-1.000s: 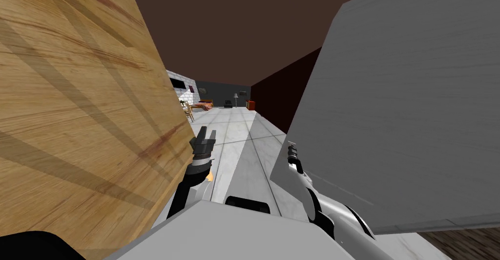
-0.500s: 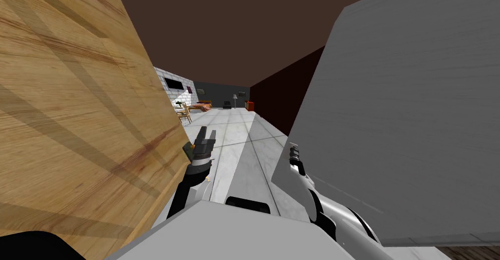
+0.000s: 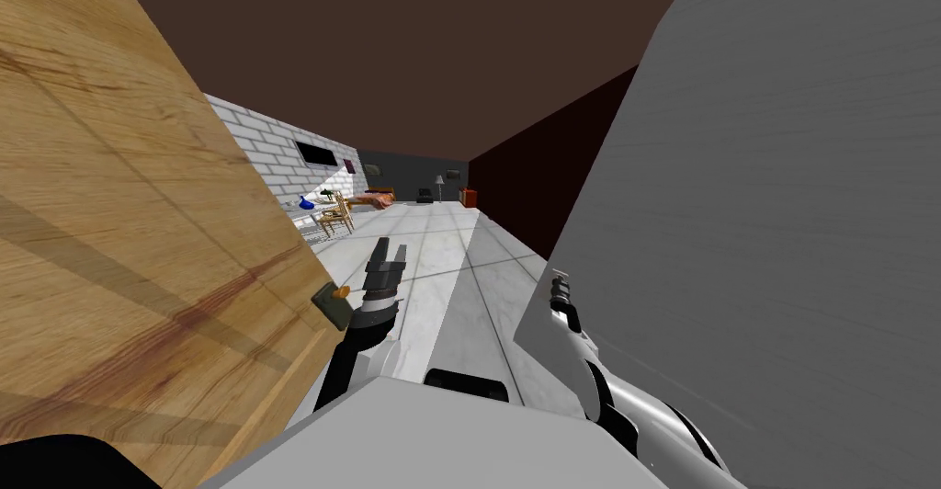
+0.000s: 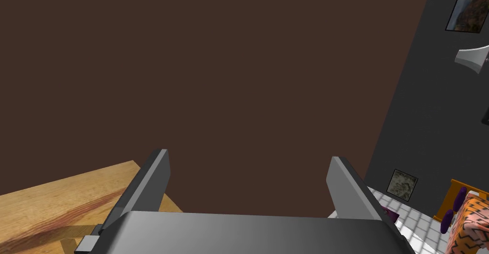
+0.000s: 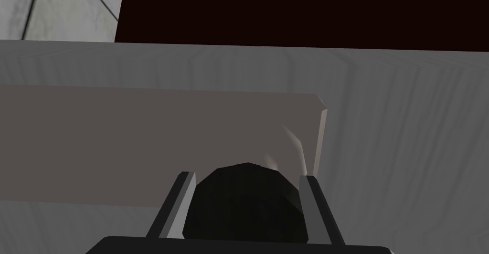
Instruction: Push the door open
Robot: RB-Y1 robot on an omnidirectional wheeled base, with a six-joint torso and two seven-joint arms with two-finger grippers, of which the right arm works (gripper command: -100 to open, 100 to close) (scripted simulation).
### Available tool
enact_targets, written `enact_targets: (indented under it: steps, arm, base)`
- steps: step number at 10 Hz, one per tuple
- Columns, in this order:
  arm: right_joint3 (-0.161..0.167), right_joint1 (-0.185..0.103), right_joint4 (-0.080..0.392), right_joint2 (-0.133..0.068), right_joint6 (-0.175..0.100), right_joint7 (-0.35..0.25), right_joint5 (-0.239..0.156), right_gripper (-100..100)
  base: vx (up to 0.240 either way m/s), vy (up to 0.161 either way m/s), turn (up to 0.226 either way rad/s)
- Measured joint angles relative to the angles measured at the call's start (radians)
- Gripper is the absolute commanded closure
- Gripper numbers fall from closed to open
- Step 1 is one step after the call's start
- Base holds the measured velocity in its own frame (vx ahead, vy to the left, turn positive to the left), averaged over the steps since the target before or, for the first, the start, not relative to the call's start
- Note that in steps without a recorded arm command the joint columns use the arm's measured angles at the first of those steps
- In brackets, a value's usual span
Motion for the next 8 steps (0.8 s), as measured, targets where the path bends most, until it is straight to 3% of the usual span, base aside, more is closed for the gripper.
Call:
enact_targets:
  steps: [2, 4, 5, 7, 8]
  arm:
    - [-0.009, -0.012, 0.039, -0.014, -0.024, -0.002, -0.004, 100]
    - [-0.031, 0.011, 0.005, -0.011, -0.002, 0.016, -0.015, 100]
    - [-0.033, -0.003, 0.036, -0.024, -0.015, 0.014, -0.016, 100]
    - [-0.052, 0.012, 0.017, -0.028, -0.009, 0.024, -0.025, 100]
    - [-0.054, 0.003, 0.038, -0.038, -0.018, 0.021, -0.026, 100]
  base:
    - [0.152, 0.028, -0.044]
    - [0.146, 0.043, -0.043]
    - [0.144, 0.04, -0.029]
    - [0.157, 0.035, -0.044]
    - [0.041, -0.007, -0.018]
